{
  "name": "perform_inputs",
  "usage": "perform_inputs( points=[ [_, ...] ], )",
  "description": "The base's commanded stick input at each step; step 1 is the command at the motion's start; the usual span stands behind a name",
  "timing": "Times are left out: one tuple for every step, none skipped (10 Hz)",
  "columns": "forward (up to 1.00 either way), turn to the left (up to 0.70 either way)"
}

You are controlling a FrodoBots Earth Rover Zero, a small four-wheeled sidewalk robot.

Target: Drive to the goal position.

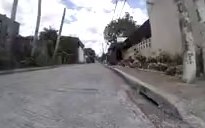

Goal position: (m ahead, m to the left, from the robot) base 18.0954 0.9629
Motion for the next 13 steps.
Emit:
perform_inputs(
  points=[
    [1.0,0.0],
    [1.0,0.0],
    [1.0,0.0],
    [1.0,0.0],
    [1.0,0.0],
    [1.0,0.0],
    [1.0,0.0],
    [1.0,0.0],
    [1.0,0.0],
    [1.0,0.0],
    [1.0,0.0],
    [1.0,0.0],
    [1.0,0.0]
  ],
)
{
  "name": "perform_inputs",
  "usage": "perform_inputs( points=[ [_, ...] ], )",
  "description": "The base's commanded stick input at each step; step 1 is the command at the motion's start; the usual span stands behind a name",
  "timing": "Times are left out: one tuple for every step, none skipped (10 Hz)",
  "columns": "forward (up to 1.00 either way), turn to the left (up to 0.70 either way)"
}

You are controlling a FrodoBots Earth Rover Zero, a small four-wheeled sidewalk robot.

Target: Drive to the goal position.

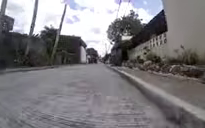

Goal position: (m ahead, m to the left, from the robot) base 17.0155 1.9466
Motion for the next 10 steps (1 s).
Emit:
perform_inputs(
  points=[
    [1.0,0.0],
    [1.0,0.0],
    [1.0,0.0],
    [1.0,0.0],
    [1.0,0.0],
    [1.0,0.0],
    [1.0,0.0],
    [1.0,0.0],
    [1.0,0.0],
    [1.0,0.0]
  ],
)
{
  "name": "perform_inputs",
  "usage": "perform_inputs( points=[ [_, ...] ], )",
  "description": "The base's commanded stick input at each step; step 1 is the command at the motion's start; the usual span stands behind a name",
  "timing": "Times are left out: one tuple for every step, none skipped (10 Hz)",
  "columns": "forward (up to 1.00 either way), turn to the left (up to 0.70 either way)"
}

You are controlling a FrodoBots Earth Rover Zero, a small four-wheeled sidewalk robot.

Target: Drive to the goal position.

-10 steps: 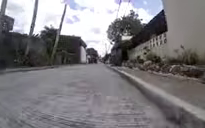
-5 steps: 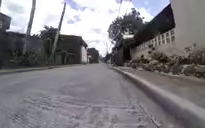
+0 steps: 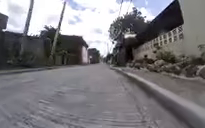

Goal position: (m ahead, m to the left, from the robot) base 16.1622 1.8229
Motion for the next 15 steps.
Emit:
perform_inputs(
  points=[
    [1.0,0.0],
    [1.0,-0.01],
    [1.0,-0.02],
    [1.0,-0.06],
    [1.0,-0.15],
    [1.0,-0.35],
    [1.0,-0.39],
    [1.0,-0.38],
    [1.0,-0.15],
    [1.0,-0.02],
    [1.0,0.0],
    [1.0,0.0],
    [1.0,0.0],
    [1.0,0.0],
    [1.0,0.0]
  ],
)
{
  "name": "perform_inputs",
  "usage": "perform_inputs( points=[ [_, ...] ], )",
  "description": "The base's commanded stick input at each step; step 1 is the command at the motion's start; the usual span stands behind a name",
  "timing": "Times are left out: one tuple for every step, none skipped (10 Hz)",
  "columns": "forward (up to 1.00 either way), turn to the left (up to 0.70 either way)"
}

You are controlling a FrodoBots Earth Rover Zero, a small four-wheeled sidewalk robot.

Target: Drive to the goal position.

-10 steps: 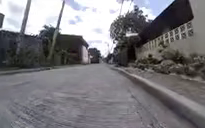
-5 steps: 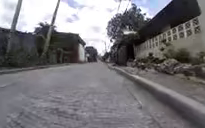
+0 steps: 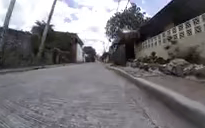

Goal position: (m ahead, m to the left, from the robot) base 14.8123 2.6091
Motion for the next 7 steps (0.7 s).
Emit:
perform_inputs(
  points=[
    [1.0,0.0],
    [1.0,0.0],
    [1.0,0.0],
    [1.0,0.0],
    [1.0,0.0],
    [1.0,0.0],
    [1.0,0.0]
  ],
)
